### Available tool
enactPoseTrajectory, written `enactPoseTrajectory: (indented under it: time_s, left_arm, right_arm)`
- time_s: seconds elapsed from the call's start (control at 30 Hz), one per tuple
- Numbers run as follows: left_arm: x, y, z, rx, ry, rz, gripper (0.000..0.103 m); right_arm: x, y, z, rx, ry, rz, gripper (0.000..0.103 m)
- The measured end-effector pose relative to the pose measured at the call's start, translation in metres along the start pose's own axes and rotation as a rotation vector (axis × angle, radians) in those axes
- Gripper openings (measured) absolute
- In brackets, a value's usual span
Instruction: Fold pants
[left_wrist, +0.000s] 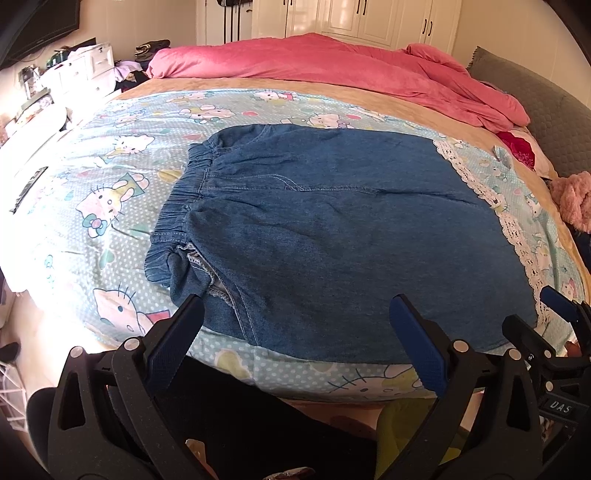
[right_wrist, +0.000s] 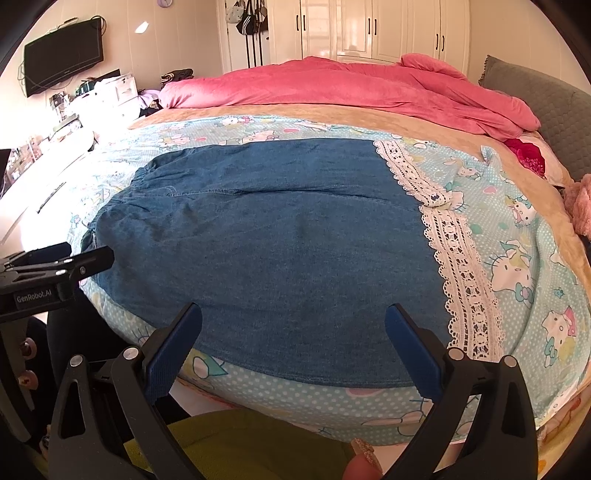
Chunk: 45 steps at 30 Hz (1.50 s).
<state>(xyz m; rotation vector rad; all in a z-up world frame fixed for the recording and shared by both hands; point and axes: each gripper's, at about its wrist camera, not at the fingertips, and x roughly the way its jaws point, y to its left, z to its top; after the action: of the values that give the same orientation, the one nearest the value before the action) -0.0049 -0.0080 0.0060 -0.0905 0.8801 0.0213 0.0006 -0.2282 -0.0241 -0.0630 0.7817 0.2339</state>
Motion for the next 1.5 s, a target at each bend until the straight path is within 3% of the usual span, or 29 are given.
enactPoseTrajectory:
  time_s: [0.33, 0.6, 0.97, 1.3, 1.5]
  left_arm:
    - [0.009, 0.011, 0.003, -0.026, 0.007, -0.001, 0.094]
    - [0.021, 0.032, 0.016, -0.075, 0.037, 0.022, 0.094]
    - [0.037, 0.059, 0.067, -0.124, 0.021, 0.045, 0.094]
    - [0.065, 0.081, 0.109, -0.139, 0.033, 0.057, 0.094]
    - [0.081, 0.092, 0.129, -0.125, 0.057, 0.059, 0.094]
  right_arm:
    - [0.017, -0.001, 0.018, 0.016, 0.014, 0.012, 0.099]
    - [0.038, 0.007, 0.060, 0.000, 0.002, 0.037, 0.099]
    - [0.087, 0.009, 0.124, -0.002, 0.065, 0.124, 0.099]
    - [0.108, 0.007, 0.170, -0.056, 0.010, 0.101, 0.099]
    - [0.131, -0.002, 0.200, -0.005, 0.040, 0.178, 0.099]
